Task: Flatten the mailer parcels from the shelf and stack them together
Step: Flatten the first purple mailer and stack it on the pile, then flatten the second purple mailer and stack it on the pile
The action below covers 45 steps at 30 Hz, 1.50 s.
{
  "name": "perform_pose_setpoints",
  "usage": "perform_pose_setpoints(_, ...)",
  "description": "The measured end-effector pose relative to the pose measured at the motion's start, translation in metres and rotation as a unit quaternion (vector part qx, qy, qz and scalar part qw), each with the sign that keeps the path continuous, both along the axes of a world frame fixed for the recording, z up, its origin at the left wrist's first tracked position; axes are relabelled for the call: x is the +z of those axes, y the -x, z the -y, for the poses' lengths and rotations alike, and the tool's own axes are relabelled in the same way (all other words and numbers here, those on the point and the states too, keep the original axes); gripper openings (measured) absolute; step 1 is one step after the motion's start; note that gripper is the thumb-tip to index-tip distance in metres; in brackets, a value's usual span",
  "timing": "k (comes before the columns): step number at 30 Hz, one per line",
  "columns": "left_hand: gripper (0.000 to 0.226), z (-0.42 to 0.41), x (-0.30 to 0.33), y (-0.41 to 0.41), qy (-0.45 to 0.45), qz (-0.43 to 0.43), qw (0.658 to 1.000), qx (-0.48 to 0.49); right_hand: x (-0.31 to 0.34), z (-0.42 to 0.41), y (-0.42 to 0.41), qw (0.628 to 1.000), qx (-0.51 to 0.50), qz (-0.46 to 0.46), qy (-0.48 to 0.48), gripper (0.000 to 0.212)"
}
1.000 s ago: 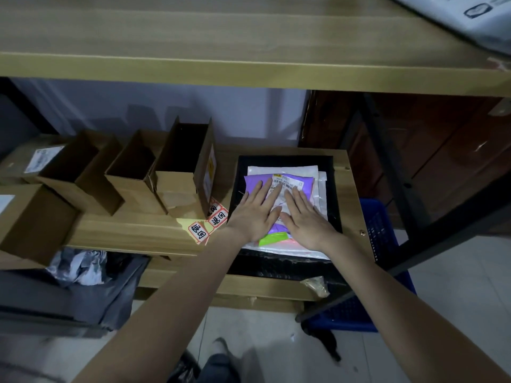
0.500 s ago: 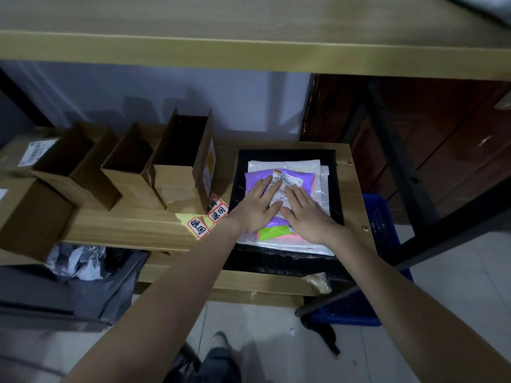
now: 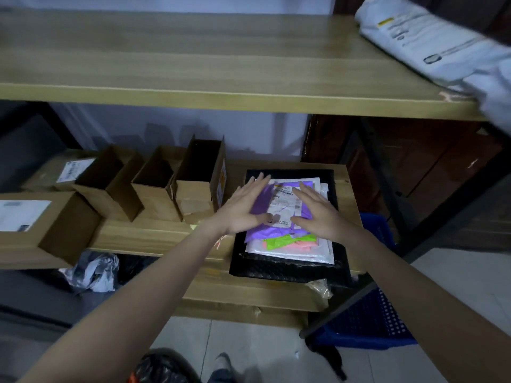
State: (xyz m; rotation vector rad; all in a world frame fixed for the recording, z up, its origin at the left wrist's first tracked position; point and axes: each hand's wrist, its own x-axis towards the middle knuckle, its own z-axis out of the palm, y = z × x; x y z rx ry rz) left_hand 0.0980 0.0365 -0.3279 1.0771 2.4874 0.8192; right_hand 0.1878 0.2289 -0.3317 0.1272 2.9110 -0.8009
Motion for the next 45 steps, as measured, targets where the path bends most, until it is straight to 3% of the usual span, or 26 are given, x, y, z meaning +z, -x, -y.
perform_pose_setpoints(8, 0.072, 0.057, 0.082, -0.025, -0.009, -0.103, 0.995, -0.018, 0.088, 0.033, -0.027, 0.994, 0.068, -0.078, -0.029, 0.061)
perform_pose_setpoints(16, 0.064, 0.129, 0.172, -0.083, -0.059, -0.203, 0.977, 0.002, 0.183, 0.096, -0.059, 0.965, 0.185, -0.171, -0.075, 0.057)
perform_pose_setpoints(24, 0.06, 0.205, 0.244, -0.098, -0.115, -0.249, 0.958, 0.083, 0.258, 0.147, -0.055, 0.925, 0.255, -0.278, -0.047, 0.043)
perform_pose_setpoints(33, 0.053, 0.278, 0.272, -0.039, -0.116, -0.341, 0.911, 0.2, 0.308, 0.194, 0.012, 0.91, 0.257, -0.322, -0.053, 0.042)
perform_pose_setpoints(45, 0.044, 0.358, 0.272, 0.107, -0.15, -0.35, 0.863, 0.333, 0.328, 0.281, 0.155, 0.894, 0.296, -0.322, -0.097, 0.043)
